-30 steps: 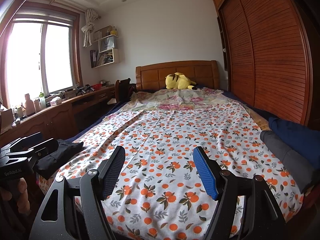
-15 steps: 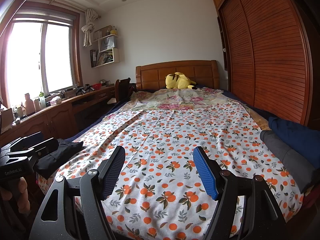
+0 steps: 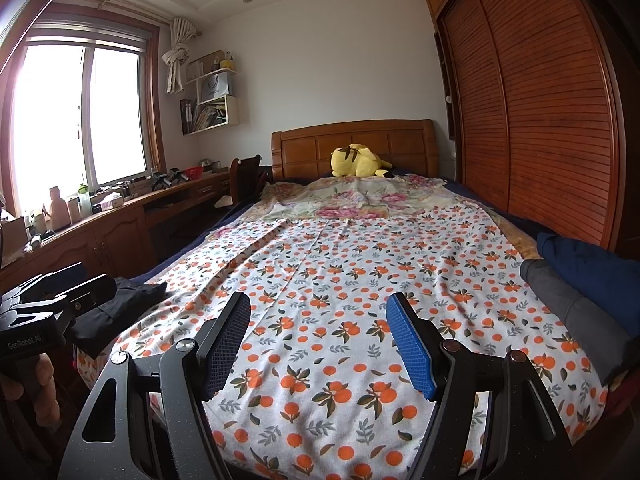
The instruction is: Fold large clothes
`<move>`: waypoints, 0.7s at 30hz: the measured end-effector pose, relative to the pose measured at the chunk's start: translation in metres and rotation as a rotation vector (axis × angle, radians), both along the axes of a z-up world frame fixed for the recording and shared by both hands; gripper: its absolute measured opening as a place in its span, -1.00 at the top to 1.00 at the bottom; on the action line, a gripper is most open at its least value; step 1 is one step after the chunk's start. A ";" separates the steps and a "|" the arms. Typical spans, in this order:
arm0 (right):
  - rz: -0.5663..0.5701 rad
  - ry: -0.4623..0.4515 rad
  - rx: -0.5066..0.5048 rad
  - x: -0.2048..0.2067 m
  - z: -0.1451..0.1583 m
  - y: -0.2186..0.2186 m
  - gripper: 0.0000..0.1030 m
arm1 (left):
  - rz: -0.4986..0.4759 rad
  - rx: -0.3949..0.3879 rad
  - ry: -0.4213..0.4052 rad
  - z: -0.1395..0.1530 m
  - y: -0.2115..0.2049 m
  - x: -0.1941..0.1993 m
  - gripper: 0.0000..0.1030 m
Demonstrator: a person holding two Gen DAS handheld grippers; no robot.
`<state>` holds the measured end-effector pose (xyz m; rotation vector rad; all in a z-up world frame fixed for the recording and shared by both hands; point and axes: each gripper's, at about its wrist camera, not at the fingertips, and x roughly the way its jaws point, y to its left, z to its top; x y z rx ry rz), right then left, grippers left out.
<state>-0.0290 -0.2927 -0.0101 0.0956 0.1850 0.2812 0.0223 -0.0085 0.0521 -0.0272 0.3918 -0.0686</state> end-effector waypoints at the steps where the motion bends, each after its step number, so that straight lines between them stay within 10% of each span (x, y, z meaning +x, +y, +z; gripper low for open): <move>1: 0.001 0.000 0.000 0.000 0.000 0.000 -0.40 | -0.001 -0.001 0.001 0.000 0.000 0.000 -0.87; 21: 0.003 0.007 0.007 0.002 -0.001 0.001 -0.40 | -0.003 -0.008 -0.002 0.001 -0.002 -0.001 -0.87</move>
